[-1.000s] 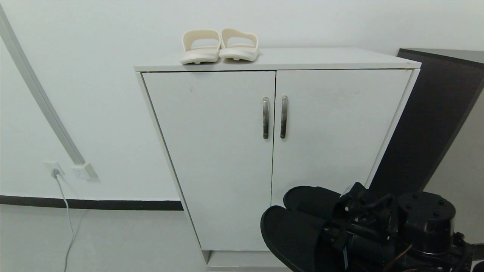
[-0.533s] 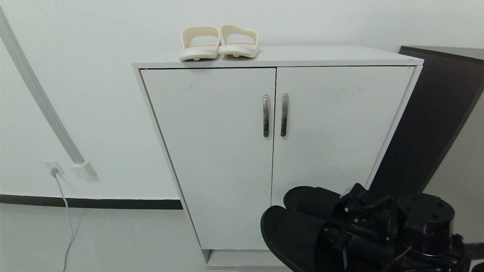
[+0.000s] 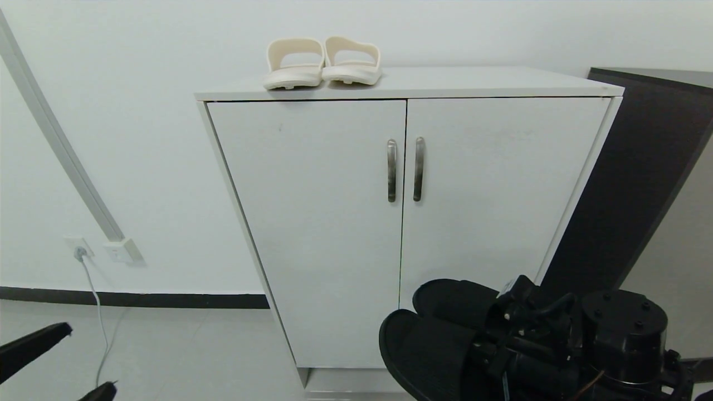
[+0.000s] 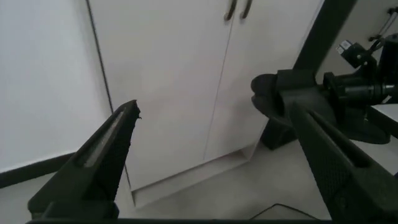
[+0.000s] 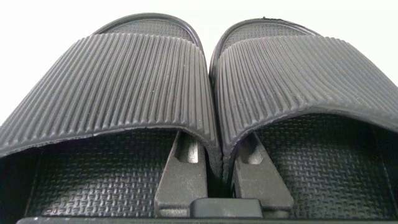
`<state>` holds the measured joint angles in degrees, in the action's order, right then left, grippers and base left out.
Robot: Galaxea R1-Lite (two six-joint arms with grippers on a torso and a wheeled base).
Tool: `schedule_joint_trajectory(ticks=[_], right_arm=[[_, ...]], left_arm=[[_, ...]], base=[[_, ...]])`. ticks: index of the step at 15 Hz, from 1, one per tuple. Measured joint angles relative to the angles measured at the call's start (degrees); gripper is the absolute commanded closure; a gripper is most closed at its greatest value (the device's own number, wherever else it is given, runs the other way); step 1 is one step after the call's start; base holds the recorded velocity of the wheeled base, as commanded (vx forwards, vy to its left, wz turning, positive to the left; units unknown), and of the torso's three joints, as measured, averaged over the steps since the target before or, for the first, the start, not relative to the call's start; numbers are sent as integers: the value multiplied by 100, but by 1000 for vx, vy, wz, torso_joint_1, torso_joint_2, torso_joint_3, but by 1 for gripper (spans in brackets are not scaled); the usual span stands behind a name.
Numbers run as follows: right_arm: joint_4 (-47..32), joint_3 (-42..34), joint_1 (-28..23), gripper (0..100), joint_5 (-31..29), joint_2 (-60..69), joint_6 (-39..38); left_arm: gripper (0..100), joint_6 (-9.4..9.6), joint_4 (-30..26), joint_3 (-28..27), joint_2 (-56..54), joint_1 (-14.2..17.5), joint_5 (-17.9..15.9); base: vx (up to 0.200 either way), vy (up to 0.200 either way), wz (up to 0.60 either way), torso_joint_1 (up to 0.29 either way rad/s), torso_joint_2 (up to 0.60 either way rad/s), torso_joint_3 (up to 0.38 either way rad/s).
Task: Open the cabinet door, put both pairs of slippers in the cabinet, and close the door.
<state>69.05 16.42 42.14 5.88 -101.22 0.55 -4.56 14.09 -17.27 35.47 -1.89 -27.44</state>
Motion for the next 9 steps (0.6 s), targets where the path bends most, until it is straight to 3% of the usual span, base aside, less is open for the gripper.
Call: schedule_joint_trajectory(ticks=[3,5,9], right_arm=[[4,-5,11,100,0,6,-1],[11,-5,11,100,0,9,-4],[-16,-16,5,100,-11,83,-52]], left_arm=[[0,5,788,-163,981,-202,-140],[0,7,1089,-408,1568,-572,-165],[0,-102,1185,-1279,2623,-1814,40]], base=[[0,0,0,0,0,0],[0,0,0,0,0,0],[0,0,0,0,0,0]])
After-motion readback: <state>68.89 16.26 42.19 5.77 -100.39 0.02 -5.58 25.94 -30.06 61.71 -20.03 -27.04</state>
